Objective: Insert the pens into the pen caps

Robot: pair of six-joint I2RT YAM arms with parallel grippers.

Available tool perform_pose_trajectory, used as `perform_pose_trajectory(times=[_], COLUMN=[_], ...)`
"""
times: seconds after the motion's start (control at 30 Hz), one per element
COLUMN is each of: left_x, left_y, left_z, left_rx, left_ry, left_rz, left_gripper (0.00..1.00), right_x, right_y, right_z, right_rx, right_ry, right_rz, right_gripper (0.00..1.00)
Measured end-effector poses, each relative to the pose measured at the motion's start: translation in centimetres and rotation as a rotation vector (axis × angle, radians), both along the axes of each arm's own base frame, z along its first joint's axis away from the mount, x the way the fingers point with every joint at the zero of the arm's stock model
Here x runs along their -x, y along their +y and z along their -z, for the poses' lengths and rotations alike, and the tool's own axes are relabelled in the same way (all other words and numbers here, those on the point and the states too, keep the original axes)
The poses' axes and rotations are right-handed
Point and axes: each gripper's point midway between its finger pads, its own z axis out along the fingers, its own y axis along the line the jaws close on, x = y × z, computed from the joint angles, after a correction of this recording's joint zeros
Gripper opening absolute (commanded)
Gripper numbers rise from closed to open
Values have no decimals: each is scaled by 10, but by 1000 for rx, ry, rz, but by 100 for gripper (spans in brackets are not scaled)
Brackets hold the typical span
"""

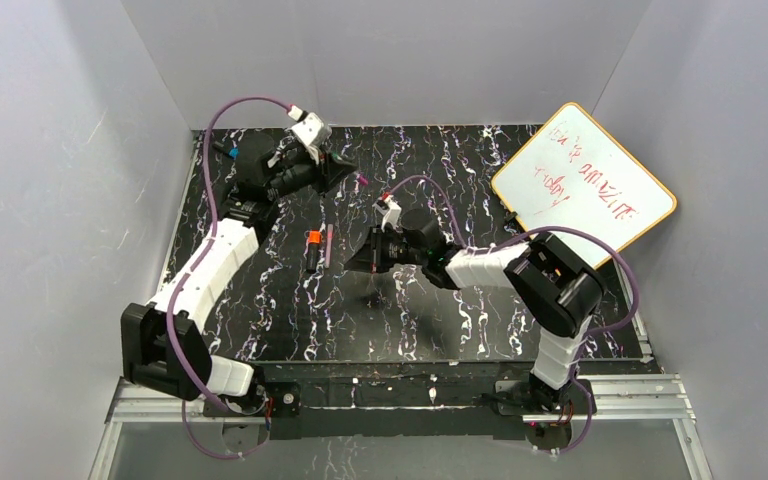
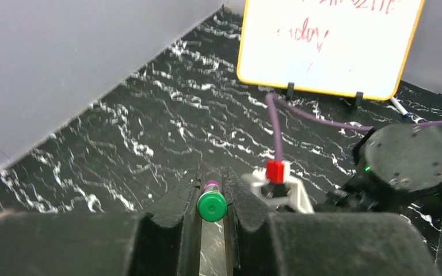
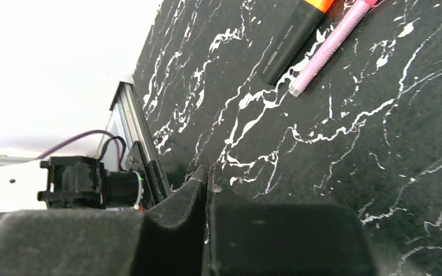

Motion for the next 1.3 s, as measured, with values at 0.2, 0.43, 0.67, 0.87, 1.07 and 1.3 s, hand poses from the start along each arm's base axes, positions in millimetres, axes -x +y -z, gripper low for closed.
perform_pose_trajectory(times=[0.2,0.43,0.67,0.87,1.07,1.3], left_x=[-1,25,27,2,-16,-28], left_y=[9,-8,16,42,43,40], left_z=[66,155,196,174,187,225], left_rx=[-25,-120,-163,-110,-104,-154], left_ry=[141,276,254,132,93,121], left_rz=[-93,-242,-554,-754,-814,-837], left_gripper=[0,0,0,0,0,0], right_x=[8,17,16,18,19,16], right_y=[-24,-78,-119,-136,-141,-145], right_z=[-4,-51,-92,-71,-55,-53], right_rx=[15,8,-19,33,67,72], right_ry=[-12,-167,-294,-264,-230,-226], right_rz=[45,174,281,302,296,298], right_gripper=[45,58,62,63,63,64])
